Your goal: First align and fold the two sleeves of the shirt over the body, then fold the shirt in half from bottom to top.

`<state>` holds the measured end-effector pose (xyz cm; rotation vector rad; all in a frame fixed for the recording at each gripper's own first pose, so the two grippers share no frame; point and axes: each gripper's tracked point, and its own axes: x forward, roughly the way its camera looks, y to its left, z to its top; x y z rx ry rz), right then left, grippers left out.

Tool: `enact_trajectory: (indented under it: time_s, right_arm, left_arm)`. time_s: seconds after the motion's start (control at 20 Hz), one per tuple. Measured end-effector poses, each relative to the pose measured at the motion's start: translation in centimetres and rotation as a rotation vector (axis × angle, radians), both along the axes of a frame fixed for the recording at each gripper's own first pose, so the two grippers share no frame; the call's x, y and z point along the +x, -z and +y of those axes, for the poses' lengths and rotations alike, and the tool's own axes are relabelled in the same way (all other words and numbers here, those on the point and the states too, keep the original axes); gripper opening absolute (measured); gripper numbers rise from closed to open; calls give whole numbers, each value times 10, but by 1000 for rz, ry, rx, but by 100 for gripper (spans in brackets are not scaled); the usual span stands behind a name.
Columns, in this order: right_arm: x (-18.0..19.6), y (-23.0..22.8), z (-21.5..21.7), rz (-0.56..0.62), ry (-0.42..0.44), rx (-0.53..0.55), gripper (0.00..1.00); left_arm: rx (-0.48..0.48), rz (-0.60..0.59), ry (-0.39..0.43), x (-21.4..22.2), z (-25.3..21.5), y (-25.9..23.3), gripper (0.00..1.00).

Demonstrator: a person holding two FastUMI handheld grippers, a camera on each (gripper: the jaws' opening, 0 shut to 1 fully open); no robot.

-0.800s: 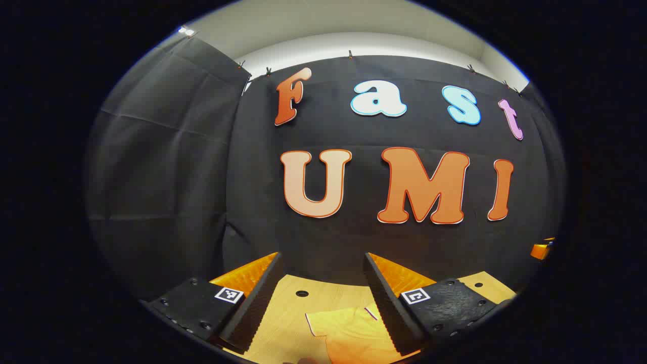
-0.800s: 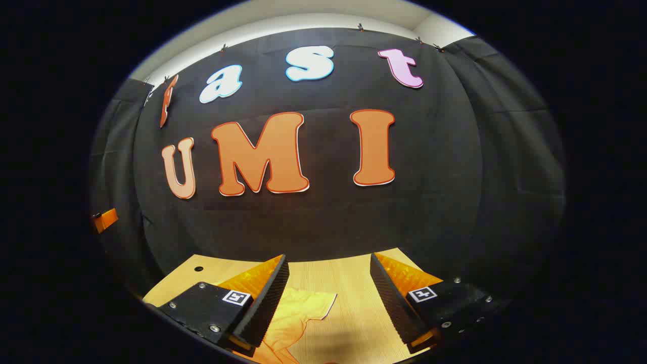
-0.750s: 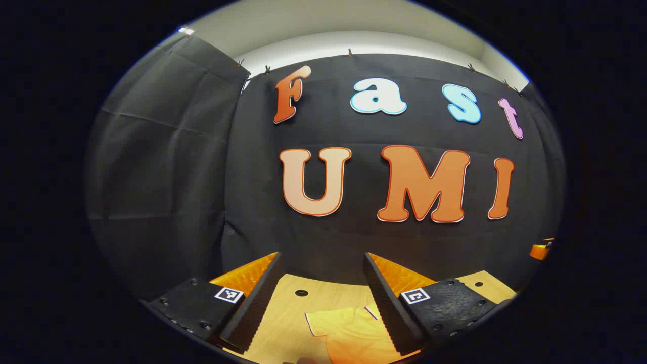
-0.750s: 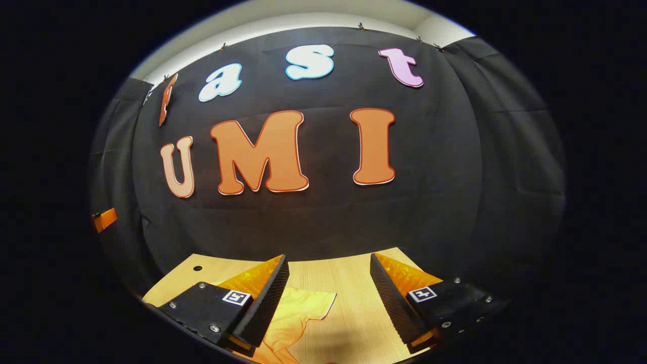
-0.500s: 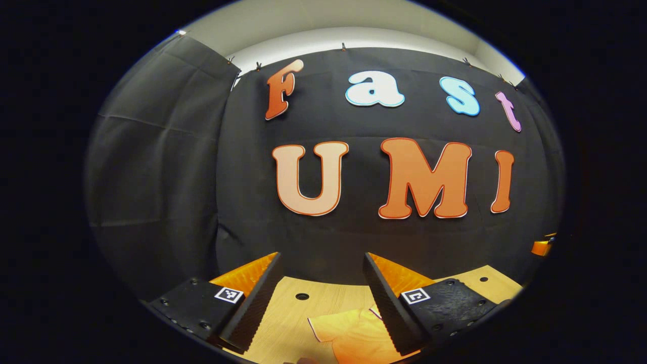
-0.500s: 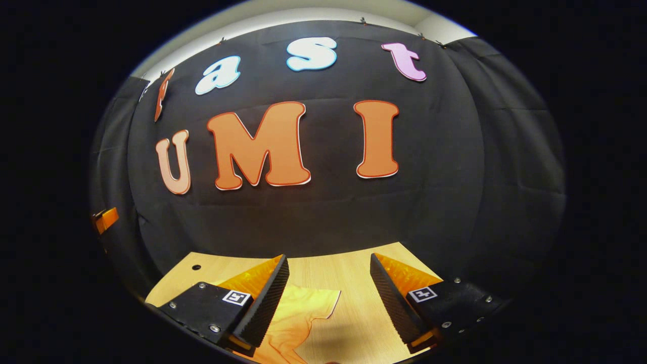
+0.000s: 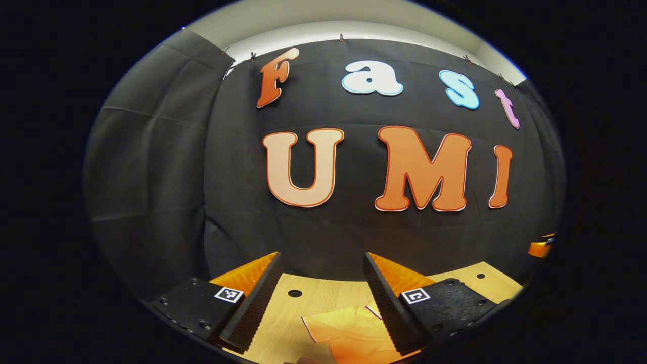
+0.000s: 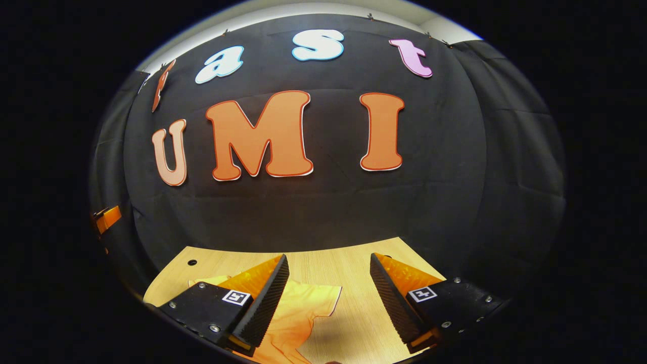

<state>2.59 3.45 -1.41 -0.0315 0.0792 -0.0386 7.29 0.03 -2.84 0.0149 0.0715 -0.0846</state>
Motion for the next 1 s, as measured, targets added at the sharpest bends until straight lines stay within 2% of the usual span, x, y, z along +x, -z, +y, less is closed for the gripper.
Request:
enact_trajectory:
  time_s: [0.5,0.55,0.7,0.9,1.0]
  right_arm:
    - [3,-6,2,-20,-6,-29,98]
    - [2,-7,3,-25,-6,-35,98]
    - [3,-5,1,-21,-1,-46,98]
    - [27,25,-14,115,44,-38,98]
    - [47,40,-16,198,38,5,98]
  left_arm:
    - [9,-10,4,1,-1,-2,98]
    - [14,-14,4,1,-1,-2,95]
    - [29,-19,10,-2,-2,-4,98]
    - [37,9,22,-1,-7,9,98]
    - [52,19,24,0,-5,16,97]
